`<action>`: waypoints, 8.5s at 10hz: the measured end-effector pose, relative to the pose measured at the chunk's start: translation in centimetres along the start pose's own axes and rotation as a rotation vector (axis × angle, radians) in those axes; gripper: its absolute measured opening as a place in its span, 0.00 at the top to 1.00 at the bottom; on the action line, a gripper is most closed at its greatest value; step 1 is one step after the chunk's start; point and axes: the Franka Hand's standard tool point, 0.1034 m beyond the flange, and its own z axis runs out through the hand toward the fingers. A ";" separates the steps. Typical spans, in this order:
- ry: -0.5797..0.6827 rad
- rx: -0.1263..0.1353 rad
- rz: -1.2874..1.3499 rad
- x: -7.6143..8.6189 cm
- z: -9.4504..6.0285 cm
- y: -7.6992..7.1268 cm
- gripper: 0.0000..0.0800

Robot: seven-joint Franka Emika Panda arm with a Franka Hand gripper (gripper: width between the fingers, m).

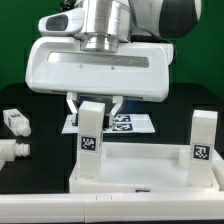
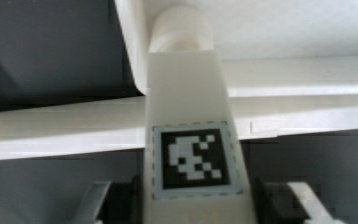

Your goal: Assemble desk

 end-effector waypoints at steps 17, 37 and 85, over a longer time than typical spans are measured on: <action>-0.363 0.083 0.303 1.4 -0.4 1.1 0.52; -0.302 0.060 0.345 3.4 -0.1 -0.4 0.19; -0.462 -0.022 1.131 2.4 0.9 -0.3 0.53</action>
Offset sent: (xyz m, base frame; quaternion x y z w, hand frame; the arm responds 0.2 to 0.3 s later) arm 0.0000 0.0000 0.0000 0.0000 0.0000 0.0000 1.0000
